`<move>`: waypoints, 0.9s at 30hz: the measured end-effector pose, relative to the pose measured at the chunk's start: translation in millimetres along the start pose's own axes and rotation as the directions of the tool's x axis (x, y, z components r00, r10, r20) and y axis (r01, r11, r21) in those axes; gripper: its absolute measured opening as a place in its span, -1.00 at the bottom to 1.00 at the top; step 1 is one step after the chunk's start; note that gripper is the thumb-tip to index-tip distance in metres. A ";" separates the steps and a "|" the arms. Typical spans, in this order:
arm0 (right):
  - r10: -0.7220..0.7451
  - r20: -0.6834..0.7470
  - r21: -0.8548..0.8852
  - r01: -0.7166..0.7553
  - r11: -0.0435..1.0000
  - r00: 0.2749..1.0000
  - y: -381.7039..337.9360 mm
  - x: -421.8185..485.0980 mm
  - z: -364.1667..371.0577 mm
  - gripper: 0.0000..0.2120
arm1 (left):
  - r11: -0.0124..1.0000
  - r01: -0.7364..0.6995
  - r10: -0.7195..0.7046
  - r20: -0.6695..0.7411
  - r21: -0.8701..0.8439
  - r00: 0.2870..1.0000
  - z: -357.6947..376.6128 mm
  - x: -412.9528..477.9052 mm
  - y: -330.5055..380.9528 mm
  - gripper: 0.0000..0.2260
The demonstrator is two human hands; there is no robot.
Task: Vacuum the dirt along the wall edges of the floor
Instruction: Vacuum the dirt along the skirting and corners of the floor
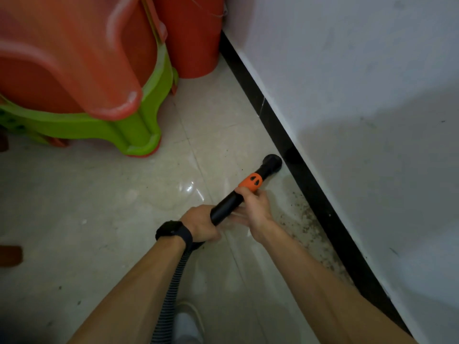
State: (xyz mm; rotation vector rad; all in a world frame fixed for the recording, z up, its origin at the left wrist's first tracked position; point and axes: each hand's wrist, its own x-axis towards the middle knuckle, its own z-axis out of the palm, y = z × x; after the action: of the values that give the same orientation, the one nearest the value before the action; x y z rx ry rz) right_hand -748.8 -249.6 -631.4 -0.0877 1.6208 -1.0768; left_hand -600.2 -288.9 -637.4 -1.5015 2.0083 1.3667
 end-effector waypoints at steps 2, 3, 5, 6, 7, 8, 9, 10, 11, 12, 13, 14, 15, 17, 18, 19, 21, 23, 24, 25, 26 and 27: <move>0.009 -0.027 0.011 -0.009 1.000 1.000 8.6 -5.6 4.7 -0.65 | 0.992 -0.040 0.047 -0.060 0.120 0.997 4.4 -14.7 -9.1 -0.65; 0.020 -0.026 0.010 -0.020 1.000 0.999 12.7 -8.4 8.0 -0.66 | 0.982 -0.043 0.059 -0.086 0.184 0.995 5.5 -21.7 -15.1 -0.67; 0.069 0.029 0.017 -0.070 0.997 0.997 21.0 -13.5 16.4 -0.73 | 0.939 -0.010 0.064 -0.146 0.345 0.987 6.2 -35.1 -30.8 -0.68; 0.098 0.071 0.017 -0.099 0.995 0.993 24.9 -16.1 20.9 -0.79 | 0.904 0.018 0.064 -0.177 0.426 0.982 6.5 -41.0 -39.5 -0.67; 0.120 0.112 0.009 -0.122 0.992 0.986 27.6 -18.0 26.7 -0.84 | 0.877 0.042 0.065 -0.205 0.478 0.977 6.4 -46.1 -47.5 -0.66; 0.128 0.144 -0.008 -0.128 0.992 0.981 28.9 -18.9 33.4 -0.87 | 0.868 0.063 0.055 -0.221 0.492 0.974 5.6 -49.9 -54.6 -0.64; 0.122 0.164 -0.042 -0.117 0.992 0.979 29.1 -18.0 40.9 -0.86 | 0.875 0.079 0.033 -0.222 0.478 0.975 3.9 -52.8 -60.4 -0.63; 0.102 0.175 -0.078 -0.090 0.993 0.979 28.3 -15.7 48.9 -0.83 | 0.887 0.094 0.006 -0.215 0.451 0.977 1.5 -54.7 -64.6 -0.61; 0.079 0.177 -0.114 -0.060 0.992 0.981 27.4 -11.9 56.8 -0.79 | 0.900 0.108 -0.021 -0.206 0.422 0.978 -1.1 -55.0 -67.8 -0.60; 0.062 0.180 -0.140 -0.036 0.990 0.982 25.9 -9.0 63.6 -0.76 | 0.911 0.119 -0.041 -0.199 0.395 0.979 -3.8 -54.9 -69.7 -0.59; 0.056 0.184 -0.156 -0.027 0.987 0.981 24.0 -5.6 69.5 -0.75 | 0.921 0.126 -0.056 -0.193 0.369 0.980 -6.0 -53.5 -70.9 -0.59; 0.058 0.187 -0.162 -0.027 0.986 0.981 20.7 -3.1 74.0 -0.75 | 0.933 0.126 -0.064 -0.190 0.337 0.980 -7.4 -51.3 -71.4 -0.60; 0.059 0.189 -0.168 -0.027 0.985 0.980 16.6 -0.7 77.0 -0.75 | 0.948 0.121 -0.067 -0.188 0.294 0.980 -7.9 -49.0 -71.3 -0.61; 0.053 0.191 -0.174 -0.020 0.985 0.980 9.4 8.3 78.8 -0.73 | 0.974 0.091 -0.052 -0.186 0.207 0.981 -7.1 -44.4 -70.2 -0.62; 0.046 0.194 -0.176 -0.011 0.984 0.980 6.0 12.0 78.6 -0.73 | 0.981 0.072 -0.038 -0.188 0.178 0.981 -6.4 -42.7 -69.4 -0.62; 0.037 0.203 -0.185 0.001 0.983 0.979 3.9 15.0 78.2 -0.73 | 0.986 0.056 -0.026 -0.191 0.155 0.981 -5.6 -41.7 -69.3 -0.63; 0.030 0.216 -0.207 0.016 0.978 0.976 3.4 17.6 77.6 -0.71 | 0.992 0.038 -0.015 -0.198 0.117 0.980 -5.4 -41.2 -70.7 -0.64; 0.034 0.236 -0.194 0.013 0.981 0.971 6.1 15.8 79.2 -0.66 | 0.992 0.051 -0.026 -0.211 0.116 0.977 -7.5 -43.4 -74.9 -0.64; 0.037 0.257 -0.181 0.011 0.983 0.966 7.4 14.0 81.6 -0.64 | 0.988 0.068 -0.035 -0.230 0.135 0.972 -8.8 -45.2 -77.0 -0.64; 0.040 0.285 -0.175 0.010 0.985 0.958 8.1 11.8 85.5 -0.64 | 0.985 0.090 -0.048 -0.261 0.150 0.964 -10.3 -46.7 -78.7 -0.63; 0.043 0.314 -0.186 0.017 0.982 0.948 8.6 9.6 91.1 -0.64 | 0.982 0.113 -0.064 -0.301 0.148 0.951 -12.4 -47.5 -79.6 -0.63; 0.042 0.345 -0.218 0.036 0.975 0.938 9.5 9.2 98.1 -0.65 | 0.982 0.136 -0.085 -0.340 0.129 0.937 -14.6 -46.8 -79.8 -0.63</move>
State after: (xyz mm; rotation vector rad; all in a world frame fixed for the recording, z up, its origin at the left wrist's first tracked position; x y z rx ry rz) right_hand -668.5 -306.9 -639.7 -0.4034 1.4092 -0.8190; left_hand -507.8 -273.8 -638.4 -1.8431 2.1237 0.9416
